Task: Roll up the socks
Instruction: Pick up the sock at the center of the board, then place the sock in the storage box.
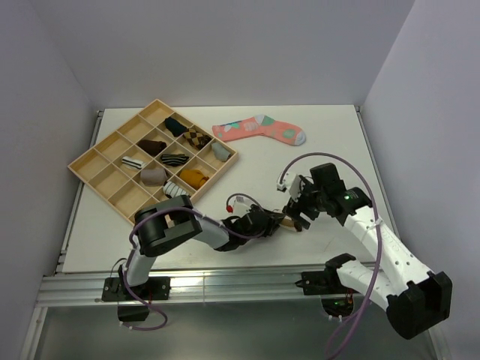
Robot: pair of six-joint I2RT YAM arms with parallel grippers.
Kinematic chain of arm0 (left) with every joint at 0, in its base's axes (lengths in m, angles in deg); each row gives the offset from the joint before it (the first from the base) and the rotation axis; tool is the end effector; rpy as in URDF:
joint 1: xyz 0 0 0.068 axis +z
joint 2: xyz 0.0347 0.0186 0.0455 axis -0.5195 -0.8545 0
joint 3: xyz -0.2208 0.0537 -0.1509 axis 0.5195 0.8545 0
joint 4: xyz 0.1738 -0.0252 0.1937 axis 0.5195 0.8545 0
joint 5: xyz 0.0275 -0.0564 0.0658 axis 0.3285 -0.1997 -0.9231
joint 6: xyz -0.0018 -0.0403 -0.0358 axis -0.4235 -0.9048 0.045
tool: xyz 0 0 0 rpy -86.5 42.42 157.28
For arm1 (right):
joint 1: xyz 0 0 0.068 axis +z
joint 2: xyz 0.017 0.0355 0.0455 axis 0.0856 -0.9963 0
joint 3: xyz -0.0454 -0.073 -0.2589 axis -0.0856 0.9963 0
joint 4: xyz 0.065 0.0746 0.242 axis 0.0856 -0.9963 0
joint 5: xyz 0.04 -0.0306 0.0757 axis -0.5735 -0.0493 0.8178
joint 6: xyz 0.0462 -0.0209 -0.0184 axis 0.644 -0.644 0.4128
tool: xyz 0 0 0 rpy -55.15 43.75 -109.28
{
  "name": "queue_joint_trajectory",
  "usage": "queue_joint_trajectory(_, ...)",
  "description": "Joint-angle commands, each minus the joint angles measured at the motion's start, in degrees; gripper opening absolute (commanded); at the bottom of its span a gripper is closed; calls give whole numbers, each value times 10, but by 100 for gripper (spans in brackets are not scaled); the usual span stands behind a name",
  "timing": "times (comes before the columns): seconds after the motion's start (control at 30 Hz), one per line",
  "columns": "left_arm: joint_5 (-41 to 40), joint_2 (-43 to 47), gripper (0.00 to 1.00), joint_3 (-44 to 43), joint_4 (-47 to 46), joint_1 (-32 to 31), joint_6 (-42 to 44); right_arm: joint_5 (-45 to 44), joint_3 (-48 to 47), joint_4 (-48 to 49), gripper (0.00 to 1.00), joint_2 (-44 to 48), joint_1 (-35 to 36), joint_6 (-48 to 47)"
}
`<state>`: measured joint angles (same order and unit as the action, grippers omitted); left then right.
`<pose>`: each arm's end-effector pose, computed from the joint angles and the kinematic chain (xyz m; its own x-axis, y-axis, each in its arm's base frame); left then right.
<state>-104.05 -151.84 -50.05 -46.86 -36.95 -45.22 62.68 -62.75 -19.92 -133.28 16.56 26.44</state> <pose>0.1551 -0.3548 0.0935 -0.6007 -0.7770 0.1884 -0.5019 0.1830 -0.8454 0.1634 0.0764 0.2534 -0.2505 -0.7574 -0.6030 -0.8879 0.4280 -0.1688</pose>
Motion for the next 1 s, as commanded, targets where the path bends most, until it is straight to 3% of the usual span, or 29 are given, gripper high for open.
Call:
queue_joint_trajectory(0.0, 35, 2, 0, 45, 94, 15, 86, -22, -37, -32, 84, 25, -34, 40)
queue_joint_trajectory(0.23, 65, 110, 0, 89, 83, 60, 254, -58, -42, -24, 86, 58, -86, 79)
queue_joint_trajectory(0.4, 53, 240, 0, 108, 163, 89, 370, -65, -43, -3, 86, 41, -96, 80)
queue_joint_trajectory(0.6, 42, 467, 0, 131, 302, 162, 463, -65, -46, 20, 86, 20, -115, 76)
queue_joint_trajectory(0.8, -4, 644, 0, 127, 475, 311, 519, -51, -41, 39, 86, 6, -129, 70)
queue_joint_trajectory(0.83, -2, 659, 0, 129, 484, 367, 541, -47, -40, 41, 86, 1, -130, 70)
queue_joint_trajectory(0.97, 103, 692, 0, 139, 486, 546, 592, -37, -34, 59, 86, -3, -134, 65)
